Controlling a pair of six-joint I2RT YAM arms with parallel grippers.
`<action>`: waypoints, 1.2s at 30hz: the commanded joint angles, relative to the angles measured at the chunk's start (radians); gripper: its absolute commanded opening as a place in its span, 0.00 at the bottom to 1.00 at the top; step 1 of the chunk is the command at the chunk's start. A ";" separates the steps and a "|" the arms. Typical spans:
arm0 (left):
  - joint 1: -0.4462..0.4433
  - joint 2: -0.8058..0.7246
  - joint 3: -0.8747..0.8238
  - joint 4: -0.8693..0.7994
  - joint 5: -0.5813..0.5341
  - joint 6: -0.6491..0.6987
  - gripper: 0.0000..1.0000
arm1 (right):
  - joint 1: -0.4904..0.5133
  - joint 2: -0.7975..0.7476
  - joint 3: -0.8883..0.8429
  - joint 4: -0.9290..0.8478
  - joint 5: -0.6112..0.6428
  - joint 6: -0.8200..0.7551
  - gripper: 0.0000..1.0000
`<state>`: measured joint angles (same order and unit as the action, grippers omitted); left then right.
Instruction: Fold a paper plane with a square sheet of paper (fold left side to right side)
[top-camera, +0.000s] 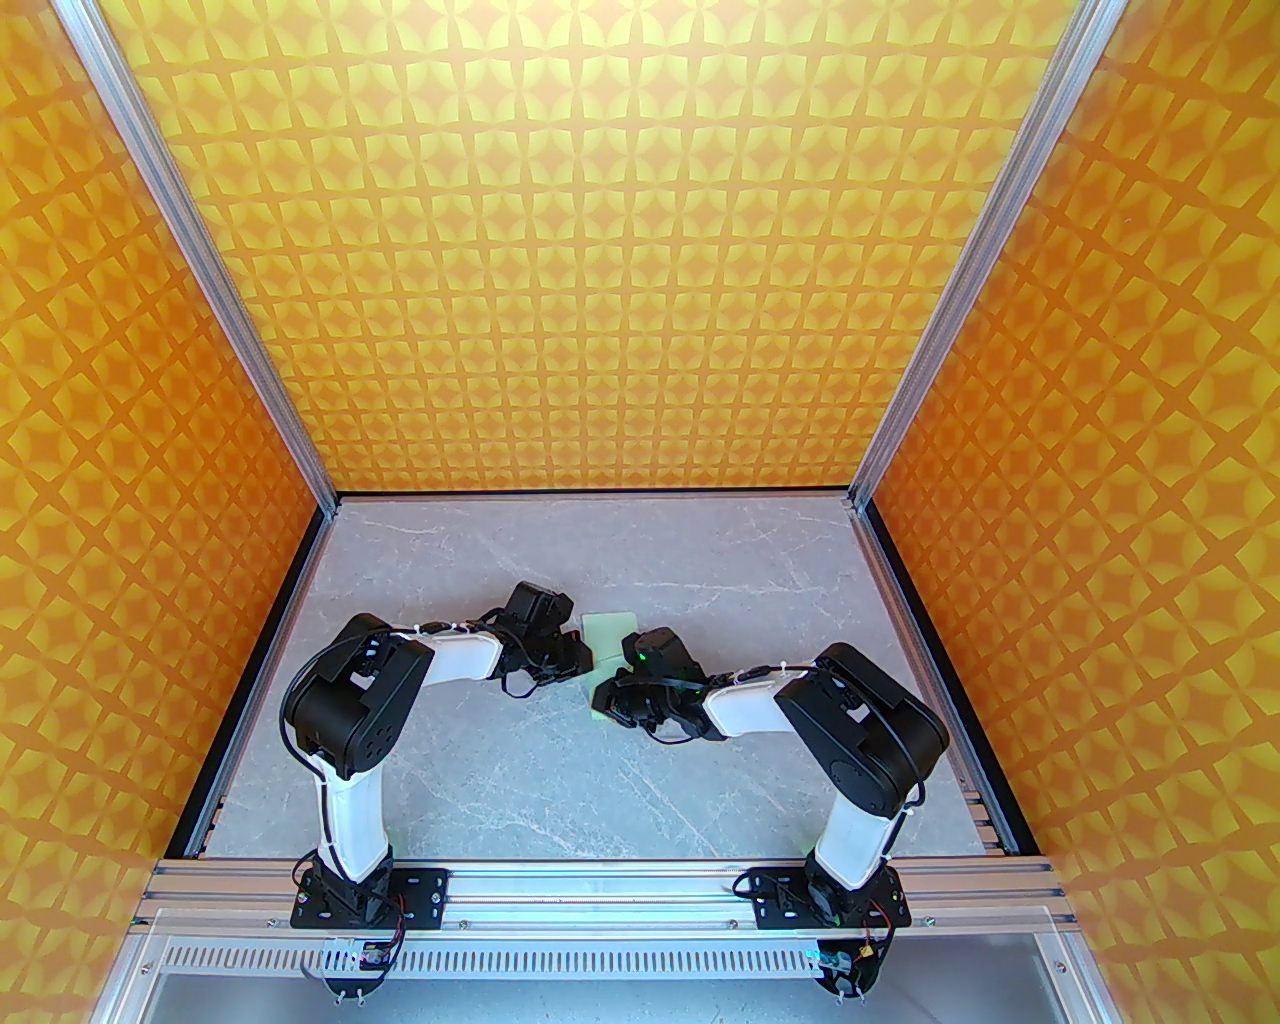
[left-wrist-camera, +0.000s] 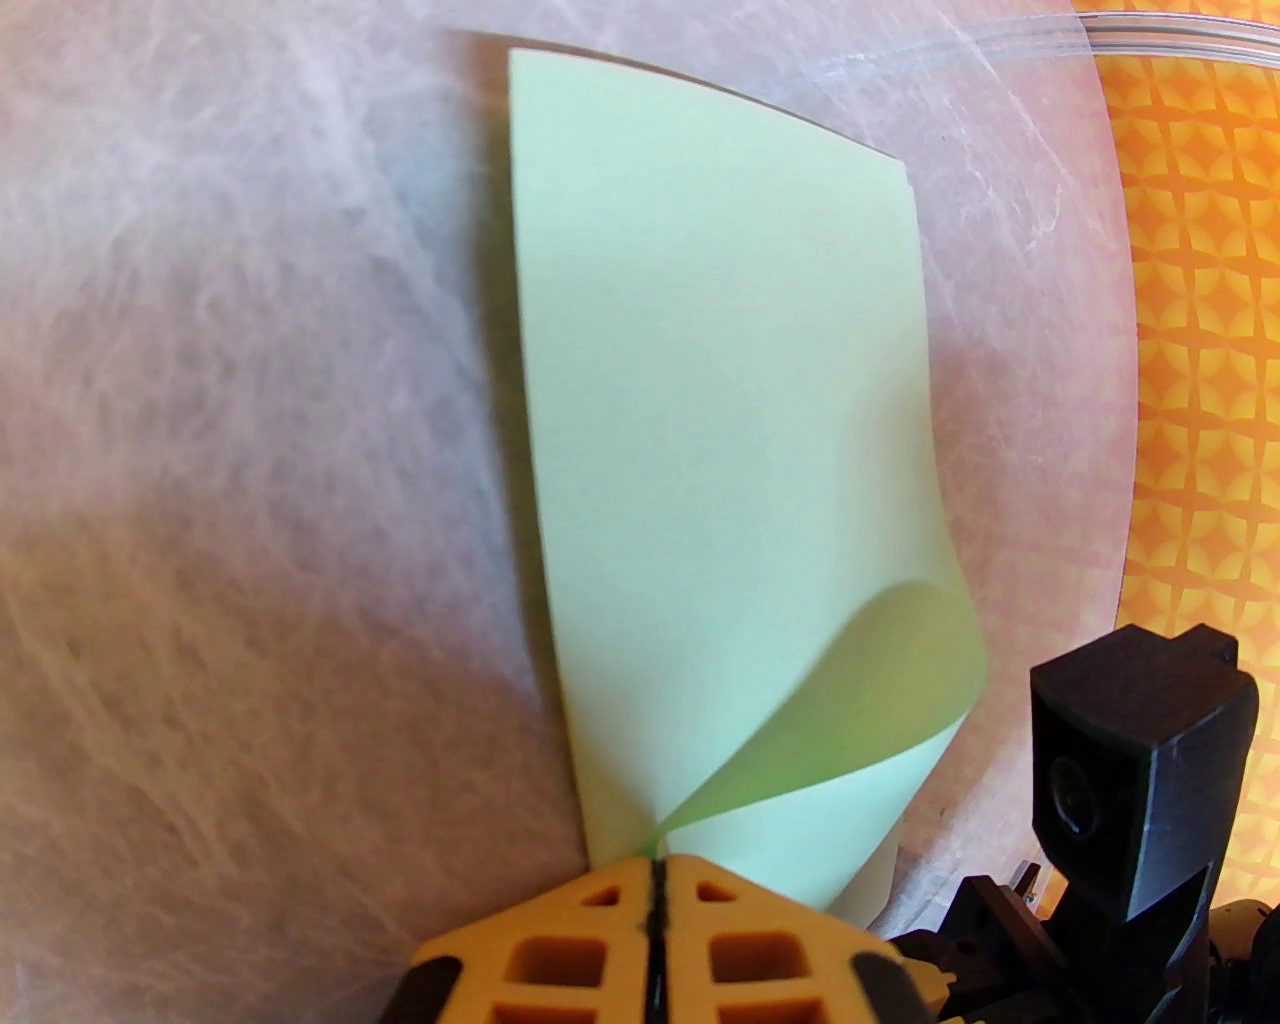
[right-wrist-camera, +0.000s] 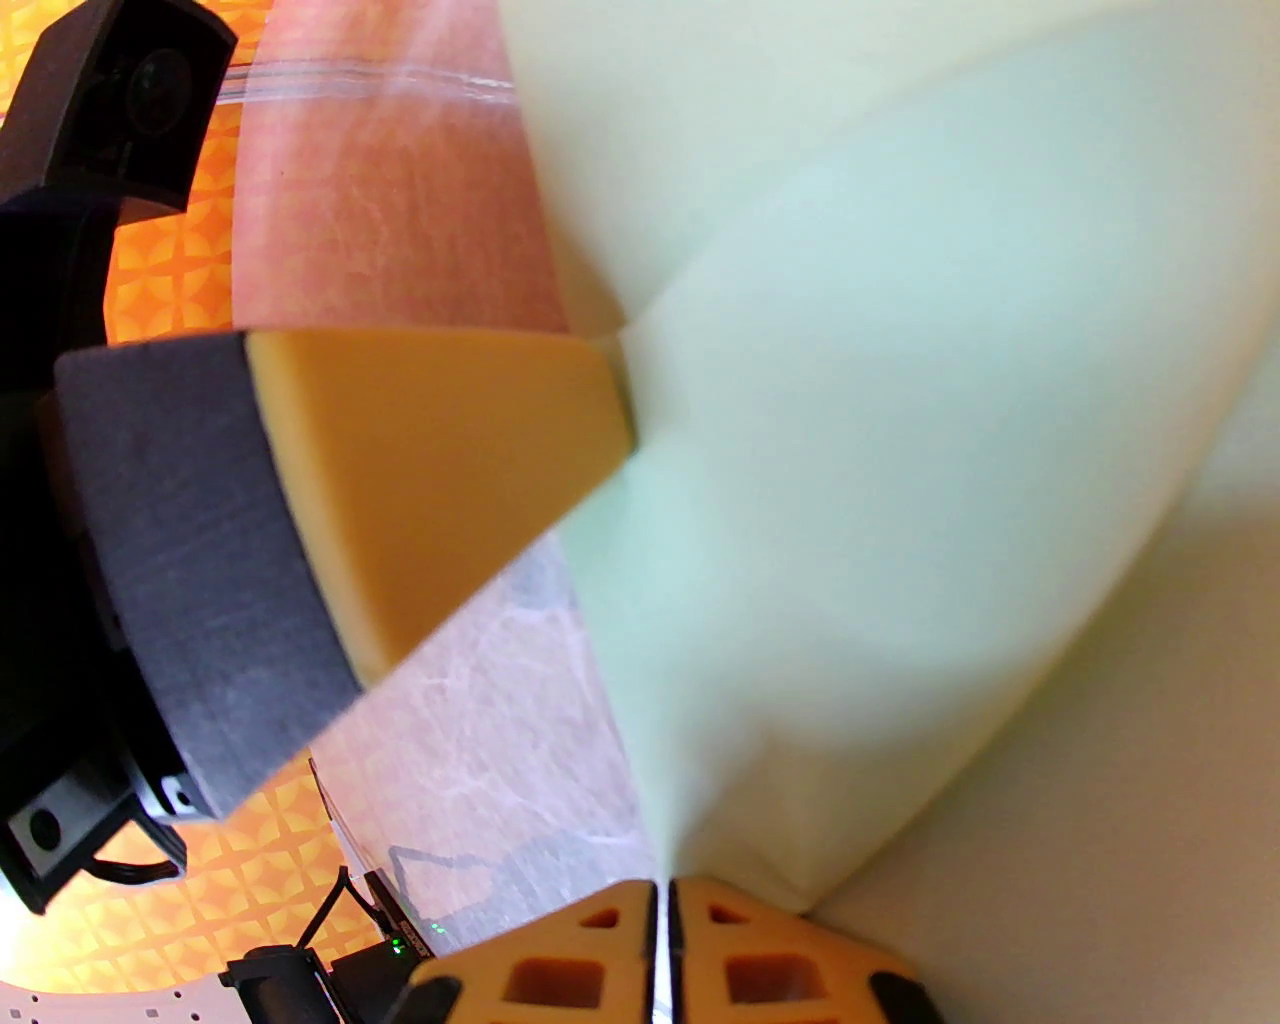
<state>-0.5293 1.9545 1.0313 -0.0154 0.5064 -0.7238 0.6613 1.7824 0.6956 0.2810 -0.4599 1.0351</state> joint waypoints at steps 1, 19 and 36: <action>-0.011 0.063 0.009 -0.033 -0.056 0.022 0.10 | 0.019 -0.001 -0.004 -0.132 0.012 -0.021 0.12; -0.021 0.056 0.006 -0.037 -0.056 0.037 0.10 | 0.031 -0.111 0.132 -0.356 0.067 -0.148 0.10; -0.027 0.058 0.011 -0.050 -0.056 0.042 0.10 | -0.059 0.035 0.254 -0.382 0.089 -0.204 0.02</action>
<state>-0.5316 1.9564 1.0382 -0.0273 0.5060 -0.7082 0.6117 1.7737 0.9417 -0.0849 -0.3923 0.8619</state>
